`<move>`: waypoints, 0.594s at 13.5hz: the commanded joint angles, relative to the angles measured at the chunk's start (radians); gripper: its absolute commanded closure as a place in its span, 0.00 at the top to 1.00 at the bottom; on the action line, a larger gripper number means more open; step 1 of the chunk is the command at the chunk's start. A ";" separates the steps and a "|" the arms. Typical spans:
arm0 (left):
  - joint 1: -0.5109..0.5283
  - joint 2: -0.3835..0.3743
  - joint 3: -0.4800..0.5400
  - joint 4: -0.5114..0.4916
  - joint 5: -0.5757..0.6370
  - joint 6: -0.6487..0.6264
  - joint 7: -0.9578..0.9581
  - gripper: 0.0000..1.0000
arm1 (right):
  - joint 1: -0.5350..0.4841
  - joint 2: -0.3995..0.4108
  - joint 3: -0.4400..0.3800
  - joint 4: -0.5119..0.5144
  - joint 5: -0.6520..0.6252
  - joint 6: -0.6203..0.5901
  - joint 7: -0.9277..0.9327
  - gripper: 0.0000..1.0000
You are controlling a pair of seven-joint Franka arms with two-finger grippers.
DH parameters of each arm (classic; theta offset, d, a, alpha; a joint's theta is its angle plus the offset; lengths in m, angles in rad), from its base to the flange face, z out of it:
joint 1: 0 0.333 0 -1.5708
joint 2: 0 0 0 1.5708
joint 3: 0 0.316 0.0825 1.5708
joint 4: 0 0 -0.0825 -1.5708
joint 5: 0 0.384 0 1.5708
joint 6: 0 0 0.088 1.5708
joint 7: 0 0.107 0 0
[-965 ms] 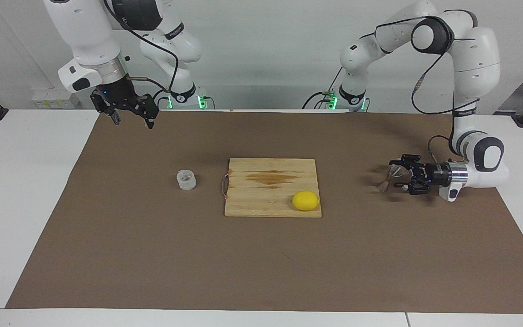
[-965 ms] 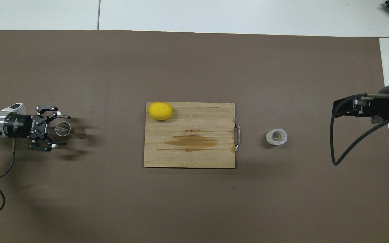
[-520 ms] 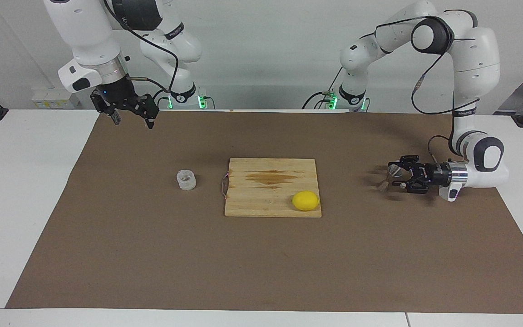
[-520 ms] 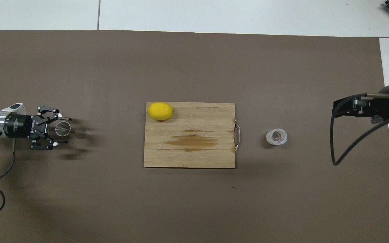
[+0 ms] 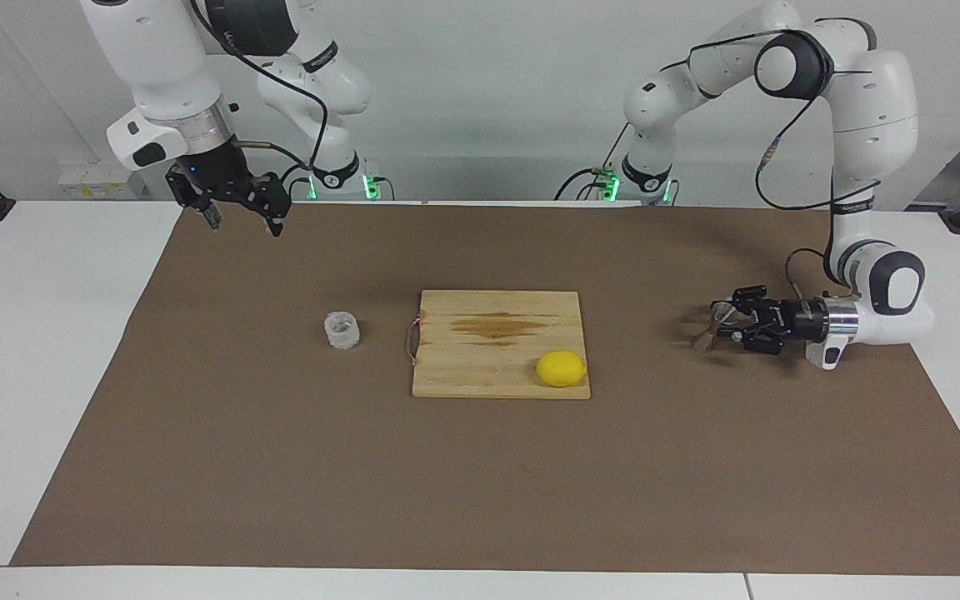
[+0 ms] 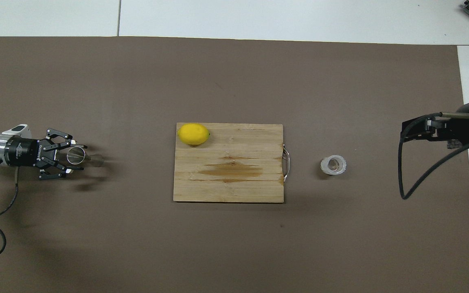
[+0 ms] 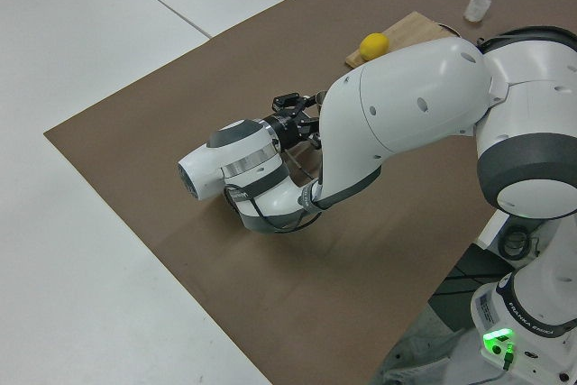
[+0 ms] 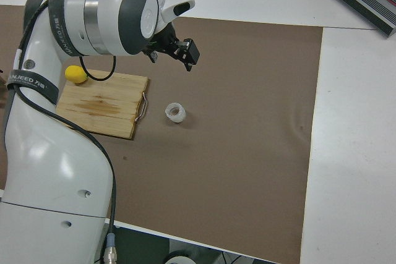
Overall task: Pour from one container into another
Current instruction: 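Reach the left gripper to the small metal cup and close on it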
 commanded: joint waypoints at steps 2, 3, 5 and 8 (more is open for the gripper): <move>0.011 0.006 0.003 -0.012 -0.020 -0.012 0.014 0.42 | -0.015 -0.006 0.006 -0.005 0.023 -0.011 -0.015 1.00; 0.011 0.006 0.003 -0.012 -0.020 -0.012 0.014 0.36 | -0.015 -0.006 0.006 -0.005 0.023 -0.011 -0.015 1.00; 0.013 0.006 0.003 -0.012 -0.021 -0.011 0.014 0.26 | -0.014 -0.006 0.006 -0.005 0.022 -0.011 -0.015 1.00; 0.014 0.007 0.003 -0.012 -0.029 -0.011 0.014 0.20 | -0.015 -0.006 0.006 -0.005 0.023 -0.011 -0.015 1.00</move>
